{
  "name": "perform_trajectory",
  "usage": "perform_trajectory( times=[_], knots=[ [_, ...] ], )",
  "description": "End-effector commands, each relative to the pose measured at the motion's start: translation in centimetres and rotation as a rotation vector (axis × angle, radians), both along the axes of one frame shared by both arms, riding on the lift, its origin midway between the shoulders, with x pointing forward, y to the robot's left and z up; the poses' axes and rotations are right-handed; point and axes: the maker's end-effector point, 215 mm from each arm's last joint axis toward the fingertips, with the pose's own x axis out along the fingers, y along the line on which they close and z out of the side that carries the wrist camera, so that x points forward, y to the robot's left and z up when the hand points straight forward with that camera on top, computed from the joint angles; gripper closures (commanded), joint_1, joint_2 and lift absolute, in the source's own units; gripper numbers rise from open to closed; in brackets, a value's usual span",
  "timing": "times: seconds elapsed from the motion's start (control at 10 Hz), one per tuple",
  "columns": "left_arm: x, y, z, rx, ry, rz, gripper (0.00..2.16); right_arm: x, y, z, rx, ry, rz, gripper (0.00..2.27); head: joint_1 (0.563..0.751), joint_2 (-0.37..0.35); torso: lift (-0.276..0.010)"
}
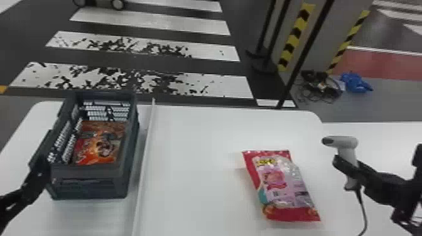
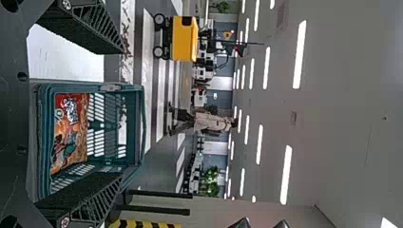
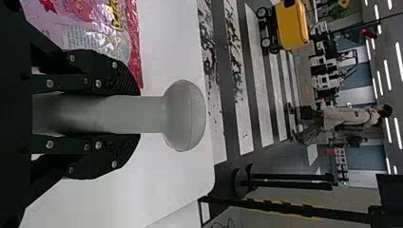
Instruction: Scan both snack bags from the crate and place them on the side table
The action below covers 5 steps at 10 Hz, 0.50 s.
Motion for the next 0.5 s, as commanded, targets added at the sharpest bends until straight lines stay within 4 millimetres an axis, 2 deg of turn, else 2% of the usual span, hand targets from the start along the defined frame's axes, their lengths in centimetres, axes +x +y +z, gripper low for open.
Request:
perform_trajectory(
  times=[0.0,0.1,0.4],
  knots=[
    [0.1,-0.2,-0.1,-0.001,0.002,-0.003,0.08,0.6,-1.0,-2.3,0.038,0.009,-0.028,2.24,0.695,-0.203,-0.098],
    [0.1,-0.3,0.0,-0.003,0.001,-0.003,0.08,1.6,-1.8,-2.7,0.018,-0.022,-0.032,2.24,0.695,-0.216,-0.098],
    [0.1,-0.2,-0.1,-0.002,0.001,-0.003,0.08,3.5,-2.0,-7.0,0.013,-0.028,-0.054,2.24,0.695,-0.234,-0.098]
  ],
)
